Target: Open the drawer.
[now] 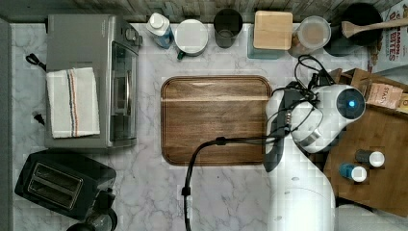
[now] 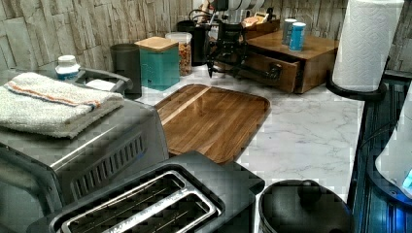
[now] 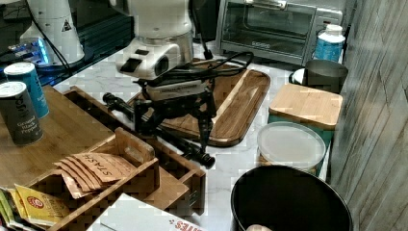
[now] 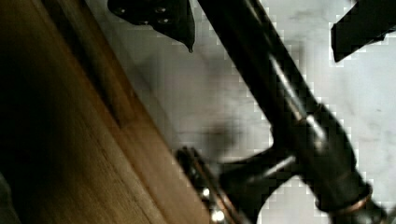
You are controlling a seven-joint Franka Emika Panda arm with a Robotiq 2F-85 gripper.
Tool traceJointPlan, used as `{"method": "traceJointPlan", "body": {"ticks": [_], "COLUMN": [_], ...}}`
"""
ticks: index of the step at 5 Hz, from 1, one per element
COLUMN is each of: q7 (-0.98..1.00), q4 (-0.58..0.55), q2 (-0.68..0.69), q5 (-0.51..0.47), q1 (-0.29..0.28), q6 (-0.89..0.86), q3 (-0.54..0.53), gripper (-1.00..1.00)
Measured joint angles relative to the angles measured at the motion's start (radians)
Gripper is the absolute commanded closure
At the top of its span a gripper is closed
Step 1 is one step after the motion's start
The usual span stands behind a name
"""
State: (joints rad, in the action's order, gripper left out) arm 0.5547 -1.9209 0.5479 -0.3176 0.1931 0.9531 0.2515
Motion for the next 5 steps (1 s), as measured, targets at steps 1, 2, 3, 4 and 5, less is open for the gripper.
{"method": "traceJointPlan", "body": {"ticks": [1, 2, 3, 4, 5], "q7": [-0.056, -0.056, -0.068, -0.118, -0.142], "q4": [0.018, 0.041, 0.062, 0.069, 0.073], "q2": [0.000, -0.001, 0.000, 0.007, 0.011], "q5": [0.000, -0.003, -0.001, 0.004, 0.038], "q1": [-0.045, -0.055, -0.072, -0.114, -0.131], "q6": [-0.056, -0.094, -0.123, -0.124, -0.132], "q3": [-0.003, -0.057, -0.095, -0.098, -0.096], "gripper": [-1.00, -1.00, -1.00, -1.00, -1.00]}}
